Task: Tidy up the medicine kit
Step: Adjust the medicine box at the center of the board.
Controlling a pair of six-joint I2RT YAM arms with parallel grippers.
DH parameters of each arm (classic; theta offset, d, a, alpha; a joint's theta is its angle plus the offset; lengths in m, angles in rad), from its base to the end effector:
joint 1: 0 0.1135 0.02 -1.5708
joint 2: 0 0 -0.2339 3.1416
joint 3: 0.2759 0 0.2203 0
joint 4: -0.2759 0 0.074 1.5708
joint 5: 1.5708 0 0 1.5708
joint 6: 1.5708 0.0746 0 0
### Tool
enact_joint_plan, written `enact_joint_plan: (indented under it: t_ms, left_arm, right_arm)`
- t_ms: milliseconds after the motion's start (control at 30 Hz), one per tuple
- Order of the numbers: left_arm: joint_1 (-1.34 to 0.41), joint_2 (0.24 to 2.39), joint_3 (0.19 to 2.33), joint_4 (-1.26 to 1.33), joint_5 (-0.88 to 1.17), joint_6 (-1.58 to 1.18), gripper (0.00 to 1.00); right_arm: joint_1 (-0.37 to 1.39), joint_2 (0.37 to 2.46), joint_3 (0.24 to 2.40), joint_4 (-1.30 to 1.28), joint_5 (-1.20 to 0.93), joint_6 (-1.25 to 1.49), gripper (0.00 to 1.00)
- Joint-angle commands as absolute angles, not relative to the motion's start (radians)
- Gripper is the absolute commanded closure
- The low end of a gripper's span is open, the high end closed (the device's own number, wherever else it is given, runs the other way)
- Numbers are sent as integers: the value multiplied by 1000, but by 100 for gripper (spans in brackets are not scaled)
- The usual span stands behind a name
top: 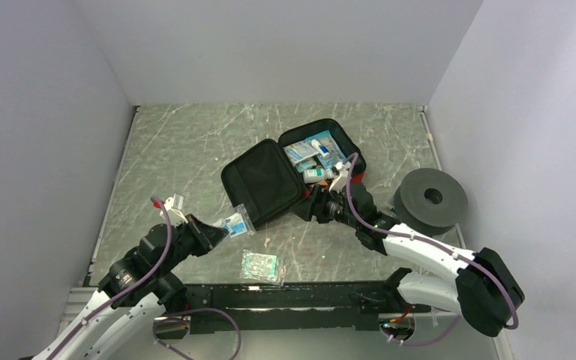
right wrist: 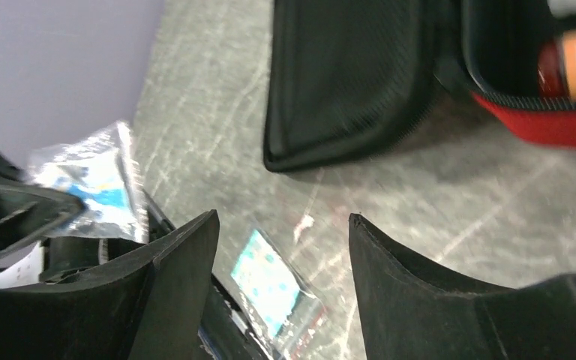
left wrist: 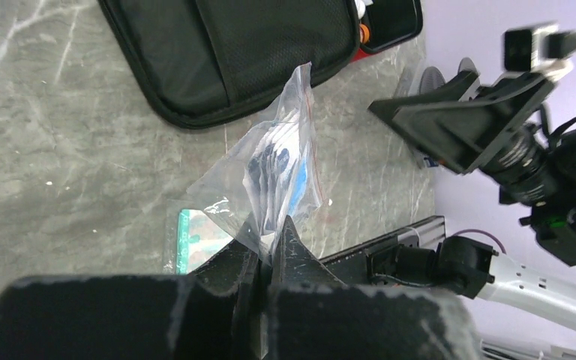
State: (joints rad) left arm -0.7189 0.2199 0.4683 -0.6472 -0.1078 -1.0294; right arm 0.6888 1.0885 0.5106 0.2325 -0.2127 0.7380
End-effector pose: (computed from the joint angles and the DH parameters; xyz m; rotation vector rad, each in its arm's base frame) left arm 0.0948 -0.0723 0.2173 -0.4020 2.0785 -1.0039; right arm 0.1908 0.1775 0.2055 -0.1049 2.0848 1.1256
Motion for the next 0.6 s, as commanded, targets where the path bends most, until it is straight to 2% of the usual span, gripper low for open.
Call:
enact_joint_plan:
  t_ms: [0,367,567]
  left_arm:
    - [-713,230,473,-589,-177,-1004,100]
    - [-629,331,438,-453,-79,-973,100]
    - [-520,374,438,-407,-1,-933,100]
  right_arm:
    - [685,1111,407,402,-130,887,33]
    - [687,1284,268,835,-34,1063,28]
    - [686,1492,249,1147,-24,1169,28]
